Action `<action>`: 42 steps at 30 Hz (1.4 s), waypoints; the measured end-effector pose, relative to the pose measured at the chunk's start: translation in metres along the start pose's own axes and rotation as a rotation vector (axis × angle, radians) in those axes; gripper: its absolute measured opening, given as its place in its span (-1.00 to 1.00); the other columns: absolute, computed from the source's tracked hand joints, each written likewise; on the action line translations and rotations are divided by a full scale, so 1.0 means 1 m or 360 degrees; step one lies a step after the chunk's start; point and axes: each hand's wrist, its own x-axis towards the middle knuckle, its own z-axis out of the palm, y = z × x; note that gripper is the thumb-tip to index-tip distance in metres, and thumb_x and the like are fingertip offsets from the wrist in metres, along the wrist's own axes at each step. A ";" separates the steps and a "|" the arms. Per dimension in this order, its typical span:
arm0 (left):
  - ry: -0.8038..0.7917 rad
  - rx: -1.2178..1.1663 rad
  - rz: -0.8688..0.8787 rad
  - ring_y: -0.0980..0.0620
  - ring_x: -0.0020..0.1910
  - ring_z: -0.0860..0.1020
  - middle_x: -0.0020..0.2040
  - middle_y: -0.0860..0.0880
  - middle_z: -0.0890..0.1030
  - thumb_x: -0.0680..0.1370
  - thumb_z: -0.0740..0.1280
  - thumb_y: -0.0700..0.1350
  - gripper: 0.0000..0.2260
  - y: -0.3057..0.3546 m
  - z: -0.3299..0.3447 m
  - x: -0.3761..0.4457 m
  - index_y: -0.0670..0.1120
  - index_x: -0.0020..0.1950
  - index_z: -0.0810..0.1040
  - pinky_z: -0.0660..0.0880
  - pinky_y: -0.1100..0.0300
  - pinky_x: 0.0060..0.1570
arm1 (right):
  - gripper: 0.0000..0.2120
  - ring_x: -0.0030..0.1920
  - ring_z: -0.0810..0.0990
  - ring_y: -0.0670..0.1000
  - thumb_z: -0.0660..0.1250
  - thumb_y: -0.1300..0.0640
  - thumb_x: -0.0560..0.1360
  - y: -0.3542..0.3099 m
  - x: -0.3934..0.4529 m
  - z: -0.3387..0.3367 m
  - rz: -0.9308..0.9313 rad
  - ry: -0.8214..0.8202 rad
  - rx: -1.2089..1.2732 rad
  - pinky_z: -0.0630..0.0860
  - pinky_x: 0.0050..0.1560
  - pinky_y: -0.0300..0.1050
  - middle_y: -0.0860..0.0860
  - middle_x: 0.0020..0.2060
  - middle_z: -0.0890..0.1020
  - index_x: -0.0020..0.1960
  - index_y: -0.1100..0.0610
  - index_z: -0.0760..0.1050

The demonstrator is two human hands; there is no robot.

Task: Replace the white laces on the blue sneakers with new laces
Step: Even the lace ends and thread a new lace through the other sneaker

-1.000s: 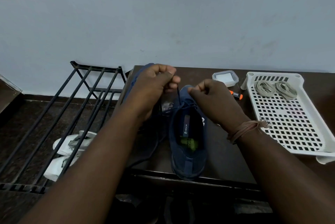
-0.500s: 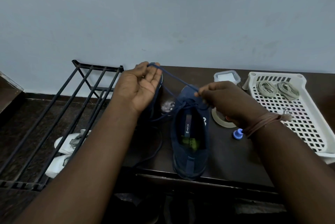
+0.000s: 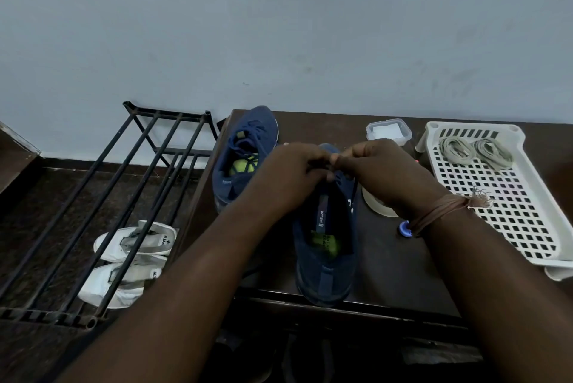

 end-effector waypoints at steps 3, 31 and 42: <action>0.0276 0.0242 -0.0099 0.05 -0.15 0.64 -0.14 0.03 0.71 0.55 0.41 -0.04 -0.90 -0.009 0.000 0.005 0.01 -0.03 0.73 0.58 0.08 -0.08 | -0.74 -0.65 0.28 -0.17 0.41 0.07 0.54 0.004 0.001 -0.007 0.0126 -0.0019 0.0019 0.22 -0.62 -0.34 0.01 -0.50 0.51 -0.21 0.25 0.64; 0.0169 0.0613 -0.0129 0.03 -0.11 0.57 -0.21 0.07 0.63 0.52 0.29 0.02 -0.85 -0.011 0.046 0.003 0.08 -0.21 0.60 0.21 0.02 -0.01 | -0.85 -0.31 0.58 0.03 0.23 0.23 0.60 0.038 0.009 -0.005 0.0759 -0.0256 0.0094 0.54 -0.49 -0.19 0.09 -0.21 0.56 -0.14 0.14 0.46; 0.0239 0.0730 -0.0105 -0.03 -0.09 0.55 -0.22 0.02 0.59 0.55 0.29 0.05 -0.80 -0.009 0.054 0.003 0.04 -0.16 0.67 0.18 0.01 0.02 | -0.84 -0.22 0.59 0.05 0.27 0.26 0.56 0.042 0.010 -0.003 0.0750 -0.0257 0.0267 0.56 -0.42 -0.14 0.18 0.01 0.56 0.14 0.21 0.48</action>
